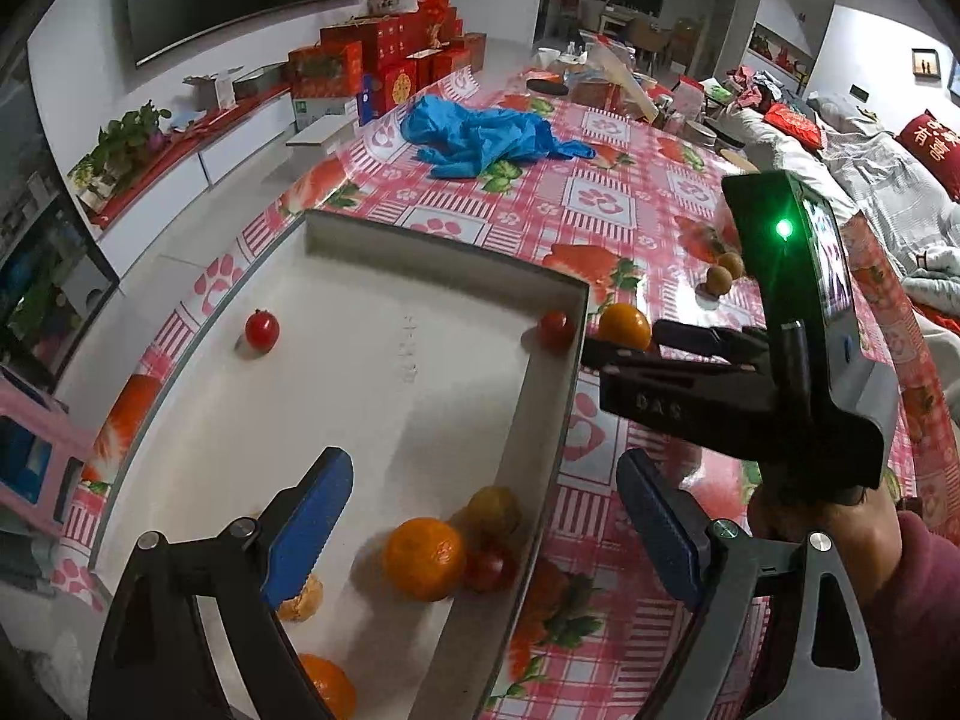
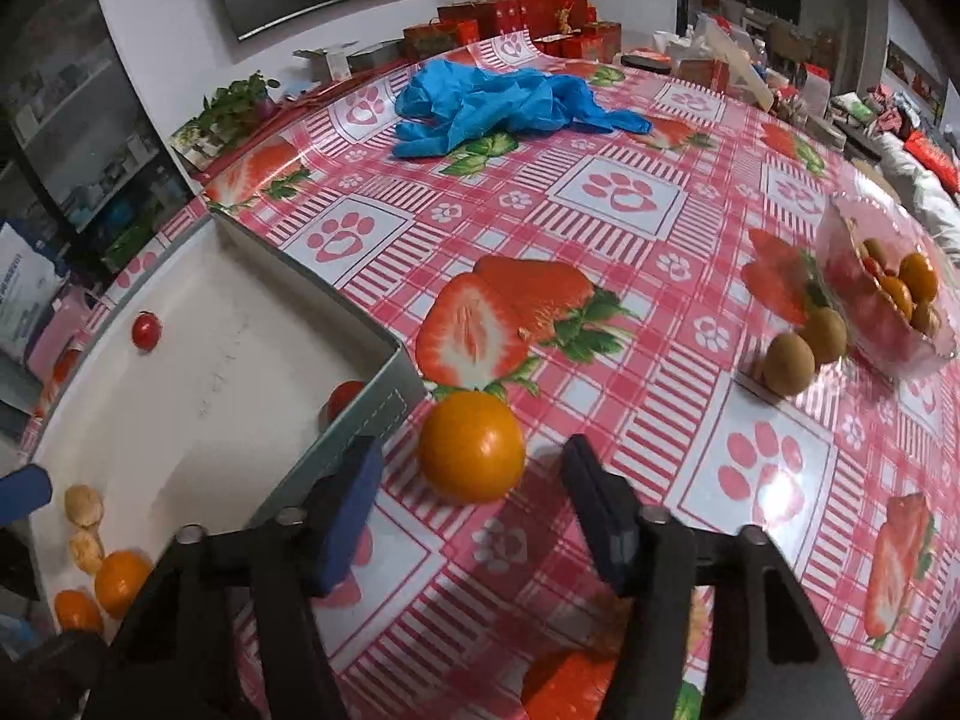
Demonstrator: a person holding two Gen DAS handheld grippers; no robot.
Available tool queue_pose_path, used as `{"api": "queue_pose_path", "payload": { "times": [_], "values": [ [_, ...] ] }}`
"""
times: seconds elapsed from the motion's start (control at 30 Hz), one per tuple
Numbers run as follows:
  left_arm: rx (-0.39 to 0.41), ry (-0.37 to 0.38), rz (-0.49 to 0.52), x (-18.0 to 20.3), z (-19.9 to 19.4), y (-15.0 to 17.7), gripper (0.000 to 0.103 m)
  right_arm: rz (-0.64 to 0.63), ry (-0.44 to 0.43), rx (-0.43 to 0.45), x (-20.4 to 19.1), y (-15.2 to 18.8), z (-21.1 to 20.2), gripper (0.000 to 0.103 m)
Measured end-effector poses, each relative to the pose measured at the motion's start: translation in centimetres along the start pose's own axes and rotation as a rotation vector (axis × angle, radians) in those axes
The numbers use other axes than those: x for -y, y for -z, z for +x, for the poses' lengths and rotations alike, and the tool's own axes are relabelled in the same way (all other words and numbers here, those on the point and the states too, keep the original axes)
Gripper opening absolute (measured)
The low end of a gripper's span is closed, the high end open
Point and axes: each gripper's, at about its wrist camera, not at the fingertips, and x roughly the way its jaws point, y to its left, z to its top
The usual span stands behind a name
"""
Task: Organize fruits
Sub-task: 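Grasp another orange with the right tool while the left tool moves toward a walnut, then grasp the walnut with the left tool while the right tool holds the orange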
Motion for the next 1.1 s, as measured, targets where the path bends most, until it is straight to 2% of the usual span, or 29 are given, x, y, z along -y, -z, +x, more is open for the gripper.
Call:
{"api": "queue_pose_path", "payload": {
  "times": [0.03,0.07,0.13,0.3,0.5,0.7,0.9,1.1],
  "values": [
    [-0.004,-0.003,-0.003,-0.1,0.1,0.1,0.091,0.000,-0.004,0.004,-0.1,0.0,0.0,0.043],
    [-0.006,-0.005,-0.006,-0.2,0.2,0.1,0.090,0.002,-0.006,0.007,-0.1,-0.1,-0.1,0.037],
    [-0.009,-0.008,-0.011,-0.3,0.3,0.1,0.090,0.015,-0.033,0.006,0.0,-0.1,-0.3,0.037],
    [-0.011,-0.015,-0.003,0.0,0.4,0.1,0.090,0.012,-0.037,0.063,0.7,0.5,-3.5,0.037],
    [-0.011,-0.003,0.032,2.6,0.2,-0.2,0.090,0.056,-0.017,0.100,3.2,2.2,-7.9,0.037],
    [0.001,0.038,0.106,6.9,0.4,-0.4,0.091,0.202,0.050,0.082,8.3,6.7,-10.3,0.037],
    [0.018,0.083,0.158,11.4,2.7,-0.2,0.090,0.292,0.157,0.072,11.7,12.3,-12.1,0.037],
    [0.038,0.058,0.227,14.5,5.4,-0.3,0.090,0.341,0.192,0.081,13.0,15.5,-12.6,0.037]
  ]
}}
